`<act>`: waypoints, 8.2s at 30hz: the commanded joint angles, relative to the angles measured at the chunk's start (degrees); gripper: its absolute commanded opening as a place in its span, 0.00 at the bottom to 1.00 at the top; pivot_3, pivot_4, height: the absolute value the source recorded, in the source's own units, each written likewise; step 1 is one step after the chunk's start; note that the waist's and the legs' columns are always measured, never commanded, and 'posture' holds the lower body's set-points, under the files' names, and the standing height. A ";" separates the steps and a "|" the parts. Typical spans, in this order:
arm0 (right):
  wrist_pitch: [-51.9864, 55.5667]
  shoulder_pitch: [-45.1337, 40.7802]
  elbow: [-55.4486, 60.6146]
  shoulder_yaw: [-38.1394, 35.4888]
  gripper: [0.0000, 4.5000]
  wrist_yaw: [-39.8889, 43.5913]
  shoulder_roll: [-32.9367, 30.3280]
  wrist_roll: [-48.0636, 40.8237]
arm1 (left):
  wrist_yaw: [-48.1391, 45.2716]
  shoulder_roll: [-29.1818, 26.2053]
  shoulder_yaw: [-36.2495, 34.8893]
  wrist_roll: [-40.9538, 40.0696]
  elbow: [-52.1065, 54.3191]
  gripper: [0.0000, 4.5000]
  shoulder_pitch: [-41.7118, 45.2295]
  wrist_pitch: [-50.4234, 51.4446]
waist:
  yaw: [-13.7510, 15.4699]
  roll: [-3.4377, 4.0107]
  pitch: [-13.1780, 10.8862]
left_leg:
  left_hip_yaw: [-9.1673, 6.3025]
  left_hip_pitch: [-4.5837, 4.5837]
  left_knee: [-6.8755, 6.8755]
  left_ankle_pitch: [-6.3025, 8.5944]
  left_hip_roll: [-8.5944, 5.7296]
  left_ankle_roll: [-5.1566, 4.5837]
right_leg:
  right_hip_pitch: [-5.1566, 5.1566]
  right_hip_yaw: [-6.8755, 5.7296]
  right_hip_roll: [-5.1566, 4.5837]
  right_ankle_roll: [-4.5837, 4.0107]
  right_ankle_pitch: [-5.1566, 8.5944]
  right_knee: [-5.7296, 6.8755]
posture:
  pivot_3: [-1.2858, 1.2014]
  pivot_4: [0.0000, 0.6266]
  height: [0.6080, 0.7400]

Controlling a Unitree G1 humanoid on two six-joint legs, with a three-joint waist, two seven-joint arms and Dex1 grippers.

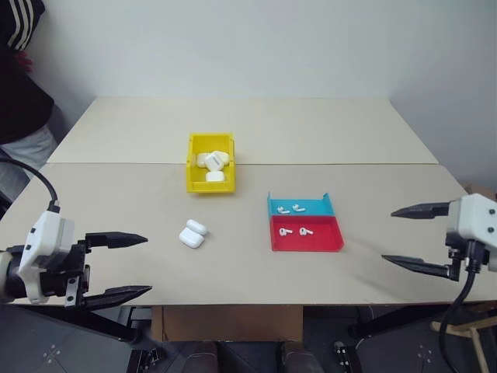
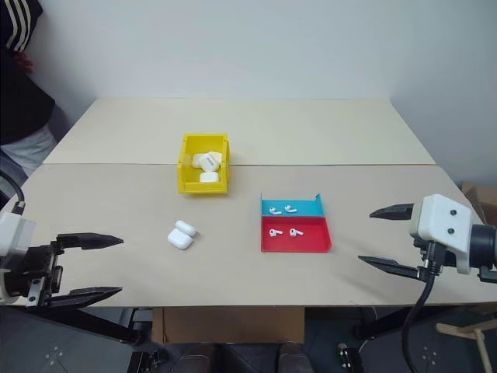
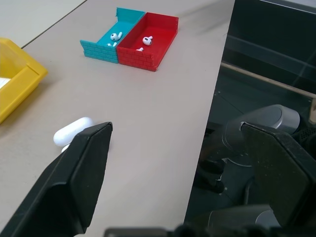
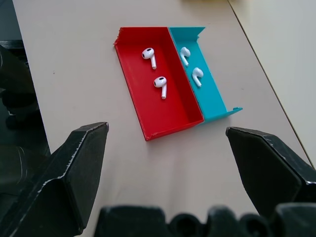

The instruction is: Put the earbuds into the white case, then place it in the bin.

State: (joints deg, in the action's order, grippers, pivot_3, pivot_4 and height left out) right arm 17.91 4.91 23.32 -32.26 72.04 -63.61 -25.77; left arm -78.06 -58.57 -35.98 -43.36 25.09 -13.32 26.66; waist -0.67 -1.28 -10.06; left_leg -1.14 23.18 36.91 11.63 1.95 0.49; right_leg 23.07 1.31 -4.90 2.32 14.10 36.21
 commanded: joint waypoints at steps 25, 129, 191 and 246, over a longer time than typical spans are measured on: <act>-0.33 -0.70 2.70 2.94 0.99 -4.92 1.04 1.25 | 51.18 -7.05 35.57 -6.43 3.70 1.00 51.68 65.84 | -0.13 -0.21 -0.03 | 0.01 -0.01 0.11 -0.02 0.02 0.01 | 0.04 0.74 0.50 0.58 -0.42 0.04 | 0.52 0.24 1.00; -1.63 -5.85 2.67 5.82 1.00 -8.95 1.72 3.78 | 42.88 9.78 25.74 -6.31 -0.77 0.62 40.46 21.48 | 0.00 -0.54 -0.07 | 0.35 -0.07 0.07 -0.18 0.00 0.29 | 0.08 1.09 0.45 0.24 -0.69 -0.07 | 0.52 0.24 1.00; 6.73 -61.54 -36.59 66.83 0.38 6.39 23.09 38.53 | 4.06 26.11 30.45 6.60 -8.15 0.62 20.72 -28.82 | -0.23 -0.40 -0.02 | 0.54 0.07 0.08 -0.16 0.18 0.24 | 0.41 1.15 0.58 0.13 -0.98 0.00 | 0.52 0.24 1.00; 38.01 -53.85 -4.35 18.67 0.17 -4.67 24.73 9.58 | 15.70 29.09 34.74 -0.35 -1.64 0.62 32.80 -14.97 | -0.37 -0.39 -0.03 | 0.48 0.10 0.07 -0.16 0.19 0.24 | 0.37 1.14 0.62 0.16 -0.99 -0.01 | 0.52 0.24 1.00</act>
State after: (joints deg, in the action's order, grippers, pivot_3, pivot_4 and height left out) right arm 53.73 -48.05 15.24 -7.09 70.13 -39.67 -11.48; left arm -63.57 -29.81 -0.97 -41.31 20.83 18.38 10.38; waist -1.04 -1.67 -10.09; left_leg -0.65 23.26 36.98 11.47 2.14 0.74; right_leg 23.45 2.47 -4.28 2.48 13.11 36.23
